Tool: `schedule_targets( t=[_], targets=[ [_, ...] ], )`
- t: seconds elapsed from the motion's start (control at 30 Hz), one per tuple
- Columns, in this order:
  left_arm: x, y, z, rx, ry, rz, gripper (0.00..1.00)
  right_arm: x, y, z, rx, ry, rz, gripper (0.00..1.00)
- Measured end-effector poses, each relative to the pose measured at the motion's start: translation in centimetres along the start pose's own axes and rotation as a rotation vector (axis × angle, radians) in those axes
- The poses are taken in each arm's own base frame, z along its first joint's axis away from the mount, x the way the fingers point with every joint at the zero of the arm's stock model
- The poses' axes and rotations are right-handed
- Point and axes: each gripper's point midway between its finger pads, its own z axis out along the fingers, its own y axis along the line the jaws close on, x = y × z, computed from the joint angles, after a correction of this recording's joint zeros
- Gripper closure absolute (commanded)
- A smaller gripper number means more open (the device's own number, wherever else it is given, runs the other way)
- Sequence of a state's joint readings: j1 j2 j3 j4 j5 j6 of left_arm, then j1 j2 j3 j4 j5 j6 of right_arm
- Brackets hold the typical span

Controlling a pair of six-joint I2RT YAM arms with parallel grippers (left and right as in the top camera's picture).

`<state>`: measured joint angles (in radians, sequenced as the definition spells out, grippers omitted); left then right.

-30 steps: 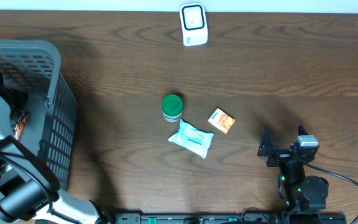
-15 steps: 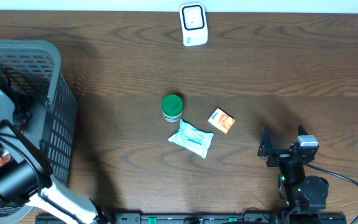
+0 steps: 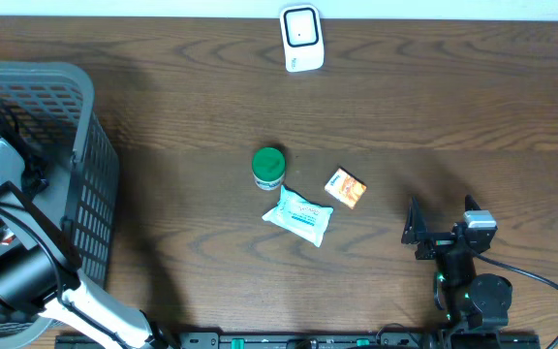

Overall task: Scan the item barcode
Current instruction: 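Return the left gripper into the basket and grasp the TOP chocolate bar, then carry the chocolate bar past the scanner and drop it on the right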

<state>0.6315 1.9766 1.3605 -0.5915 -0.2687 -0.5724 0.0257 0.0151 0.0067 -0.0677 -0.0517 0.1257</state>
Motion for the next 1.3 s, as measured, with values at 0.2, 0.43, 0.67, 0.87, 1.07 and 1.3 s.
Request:
schedule_targets(
  t=[0.2, 0.43, 0.67, 0.87, 1.07, 1.3],
  targets=[
    [1.1, 1.2, -1.4, -0.025, 0.059, 0.026, 0.93, 0.0, 0.0, 0.0, 0.000, 0.000, 0.000, 0.01],
    [-3.2, 1.0, -12.6, 0.207, -0.122, -0.063, 0.93, 0.0, 0.0, 0.0, 0.000, 0.000, 0.000, 0.01],
    [-3.8, 1.0, -28.1, 0.646, -0.273, -0.126, 0.93, 0.0, 0.0, 0.0, 0.000, 0.000, 0.000, 0.01],
    [5.4, -4.6, -37.4, 1.103, -0.055, 0.146, 0.93, 0.0, 0.0, 0.0, 0.000, 0.000, 0.000, 0.01],
    [21.4, -7.6, -45.7, 1.424, 0.250, 0.678, 0.93, 0.0, 0.0, 0.0, 0.000, 0.000, 0.000, 0.01],
    [36.5, -8.3, -51.3, 1.642, 0.486, 1.130, 0.93, 0.0, 0.0, 0.0, 0.000, 0.000, 0.000, 0.01]
  ],
)
